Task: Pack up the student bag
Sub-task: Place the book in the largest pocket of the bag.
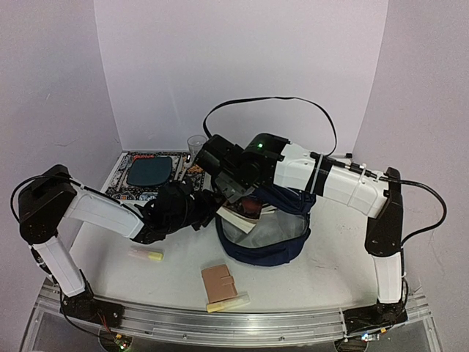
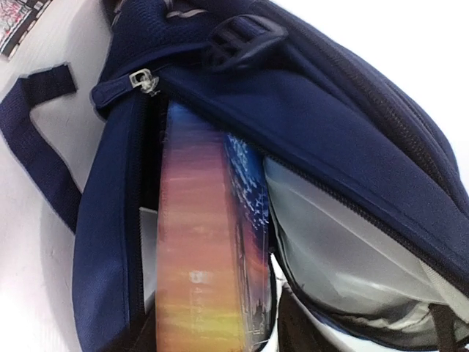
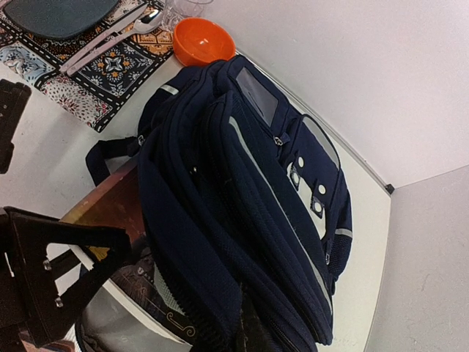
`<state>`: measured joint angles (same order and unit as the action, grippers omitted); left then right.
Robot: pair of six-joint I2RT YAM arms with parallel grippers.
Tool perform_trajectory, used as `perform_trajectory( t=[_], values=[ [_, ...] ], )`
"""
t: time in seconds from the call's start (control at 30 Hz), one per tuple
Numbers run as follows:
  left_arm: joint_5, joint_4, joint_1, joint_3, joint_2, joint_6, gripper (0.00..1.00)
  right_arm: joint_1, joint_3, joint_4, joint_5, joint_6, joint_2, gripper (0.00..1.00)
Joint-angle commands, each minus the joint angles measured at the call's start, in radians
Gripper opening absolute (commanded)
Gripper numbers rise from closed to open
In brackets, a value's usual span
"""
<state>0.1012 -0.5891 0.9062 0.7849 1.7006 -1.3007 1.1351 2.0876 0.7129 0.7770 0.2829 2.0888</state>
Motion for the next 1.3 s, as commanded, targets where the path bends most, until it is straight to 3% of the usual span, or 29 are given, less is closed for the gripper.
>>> perform_trajectory(
  t=[0.0,0.1,0.43,0.63,0.73,1.03,1.17,1.27],
  values=[
    [-0.063,-0.083,-0.005,0.068,0.019,-0.119,0.14,0.010,0.022,-0.028,0.007,0.025,-0.083,0.00],
    [-0.056,-0.143,-0.003,0.101,0.038,-0.188,0.00,0.009,0.022,-0.029,-0.026,0.042,-0.088,0.00],
    [0.079,-0.513,0.002,0.143,0.158,-0.299,0.00,0.009,-0.017,-0.045,-0.121,0.095,-0.115,0.00],
    [0.093,-0.561,0.000,0.243,0.293,-0.254,0.01,0.010,-0.037,-0.060,-0.166,0.092,-0.121,0.00],
    [0.058,-0.566,-0.008,0.283,0.330,-0.194,0.07,0.010,-0.066,-0.064,-0.171,0.066,-0.131,0.00],
    [-0.017,-0.551,-0.010,0.183,0.331,-0.096,0.50,-0.010,-0.126,-0.086,-0.128,0.057,-0.178,0.00],
    [-0.022,-0.467,-0.012,0.147,0.270,0.023,0.71,-0.031,-0.139,-0.086,-0.125,0.050,-0.187,0.00],
    [-0.020,-0.360,-0.012,0.132,0.211,0.107,0.78,-0.047,-0.153,-0.087,-0.120,0.048,-0.198,0.00]
  ],
)
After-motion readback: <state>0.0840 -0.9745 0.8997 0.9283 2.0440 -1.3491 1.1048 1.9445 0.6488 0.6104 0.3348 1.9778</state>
